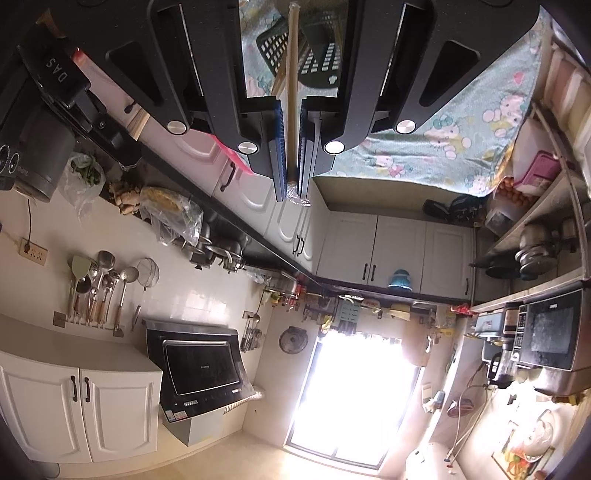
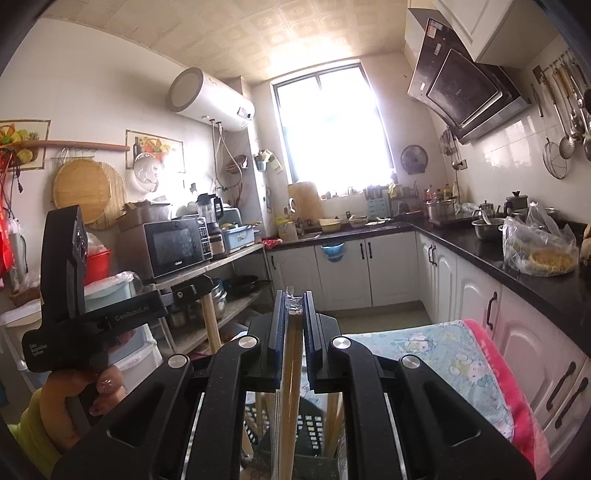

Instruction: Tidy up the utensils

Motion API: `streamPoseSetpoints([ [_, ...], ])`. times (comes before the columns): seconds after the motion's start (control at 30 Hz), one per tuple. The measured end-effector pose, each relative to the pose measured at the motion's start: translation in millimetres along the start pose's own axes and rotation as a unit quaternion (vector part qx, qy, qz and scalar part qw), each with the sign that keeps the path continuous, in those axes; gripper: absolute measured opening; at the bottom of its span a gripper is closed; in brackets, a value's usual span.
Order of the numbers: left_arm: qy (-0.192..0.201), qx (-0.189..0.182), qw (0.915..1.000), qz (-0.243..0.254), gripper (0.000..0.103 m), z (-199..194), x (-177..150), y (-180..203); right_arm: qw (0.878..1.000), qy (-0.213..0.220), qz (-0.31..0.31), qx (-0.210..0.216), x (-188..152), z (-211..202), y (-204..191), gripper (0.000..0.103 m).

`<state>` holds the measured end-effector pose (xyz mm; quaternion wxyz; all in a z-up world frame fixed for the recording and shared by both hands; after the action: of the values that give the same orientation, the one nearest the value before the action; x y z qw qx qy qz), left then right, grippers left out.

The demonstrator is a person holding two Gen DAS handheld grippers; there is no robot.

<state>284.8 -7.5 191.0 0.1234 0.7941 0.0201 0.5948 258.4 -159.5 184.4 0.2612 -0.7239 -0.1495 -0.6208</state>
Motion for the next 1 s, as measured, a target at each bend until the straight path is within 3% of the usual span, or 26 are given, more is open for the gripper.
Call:
streamPoseSetpoints([
  [0.5,0.013,0.027,0.9995,0.004,0.003,37,3,-2,0.999,0.019,0.006,-0.025,14,25,22,0.009],
  [1.0,-0.021,0.051,0.9985,-0.007,0.003,77,-38,-25,0.999,0.004,0.015,-0.051,-15,59,39,0.009],
])
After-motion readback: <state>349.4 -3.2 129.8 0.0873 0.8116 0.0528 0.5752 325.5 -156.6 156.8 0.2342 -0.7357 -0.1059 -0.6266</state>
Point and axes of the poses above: each gripper's, at about its wrist camera, not at the fingertips, and z roughly the way its jaws point, y to its right, x to its top, the point moved 7 cm from there along z, roughly the way its jaws point, and after that the axes turned 5 degrees about x, right-handed, at the moved point
